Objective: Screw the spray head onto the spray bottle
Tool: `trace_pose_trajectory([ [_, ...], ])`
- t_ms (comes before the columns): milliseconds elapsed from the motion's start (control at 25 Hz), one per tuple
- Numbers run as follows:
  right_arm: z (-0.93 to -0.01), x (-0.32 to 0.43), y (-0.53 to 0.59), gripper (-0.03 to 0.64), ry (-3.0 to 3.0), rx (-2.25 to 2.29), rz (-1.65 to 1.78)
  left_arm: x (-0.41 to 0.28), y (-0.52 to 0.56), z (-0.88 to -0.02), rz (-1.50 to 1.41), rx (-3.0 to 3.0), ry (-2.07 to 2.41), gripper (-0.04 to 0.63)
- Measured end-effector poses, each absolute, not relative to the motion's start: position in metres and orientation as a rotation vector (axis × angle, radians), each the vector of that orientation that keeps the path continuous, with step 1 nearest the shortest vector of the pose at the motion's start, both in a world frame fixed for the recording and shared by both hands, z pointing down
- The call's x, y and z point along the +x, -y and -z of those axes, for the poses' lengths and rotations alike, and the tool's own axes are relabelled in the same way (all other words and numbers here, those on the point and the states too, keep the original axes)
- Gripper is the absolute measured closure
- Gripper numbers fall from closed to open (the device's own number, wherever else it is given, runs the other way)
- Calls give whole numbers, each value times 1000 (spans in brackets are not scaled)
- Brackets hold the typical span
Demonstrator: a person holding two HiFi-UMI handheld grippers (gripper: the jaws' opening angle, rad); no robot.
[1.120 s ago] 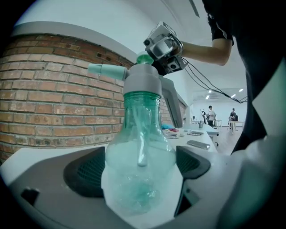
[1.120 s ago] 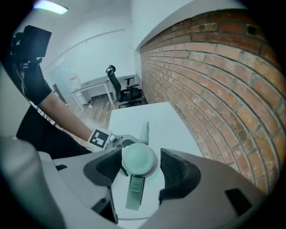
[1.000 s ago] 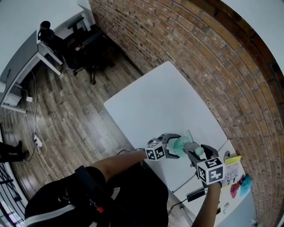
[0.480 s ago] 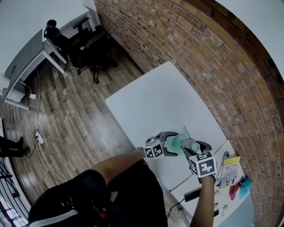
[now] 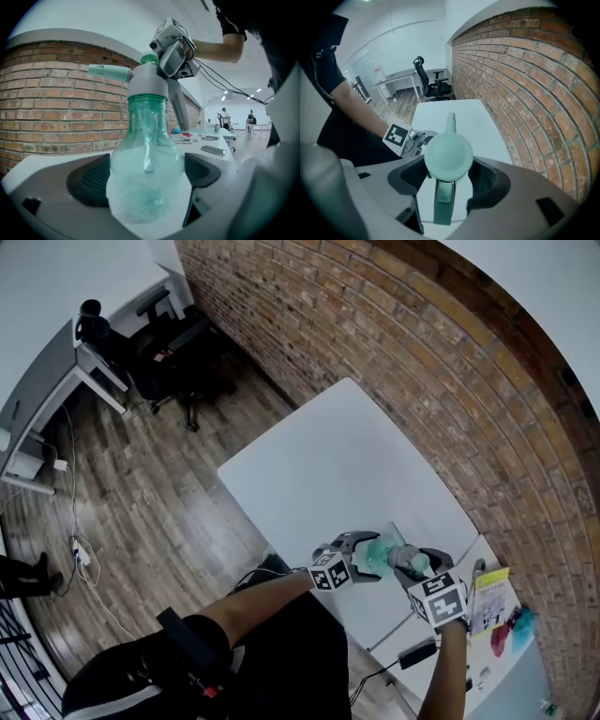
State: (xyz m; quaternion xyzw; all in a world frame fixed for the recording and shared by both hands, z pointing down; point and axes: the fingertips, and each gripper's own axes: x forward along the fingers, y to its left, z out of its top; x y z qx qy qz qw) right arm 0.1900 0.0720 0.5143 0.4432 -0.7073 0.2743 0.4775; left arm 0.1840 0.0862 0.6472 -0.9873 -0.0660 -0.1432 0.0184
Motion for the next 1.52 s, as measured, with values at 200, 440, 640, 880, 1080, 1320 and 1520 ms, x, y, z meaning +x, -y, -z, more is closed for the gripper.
trace_pose_trajectory([
  [200, -515, 187, -72, 347, 1769, 941, -571, 183, -85, -647, 459, -3061, 200, 106],
  [440, -515, 183, -74, 347, 1829, 697, -461, 181, -85, -648, 463, -3050, 183, 107],
  [640, -514, 182, -76, 347, 1874, 531, -373, 178, -86, -646, 420, -3081, 214, 109],
  [880, -514, 182, -77, 347, 1887, 421, -303, 178, -88, -629, 311, -3113, 219, 109],
  [1080, -514, 182, -76, 347, 1912, 430, -291, 191, -86, -619, 279, -3123, 198, 109],
  [1320, -519, 184, -77, 345, 1914, 484, -302, 199, -90, -622, 291, -3088, 201, 109],
  [1520, -500, 187, -79, 345, 1926, 633, -360, 199, -89, -621, 275, -3095, 169, 115],
])
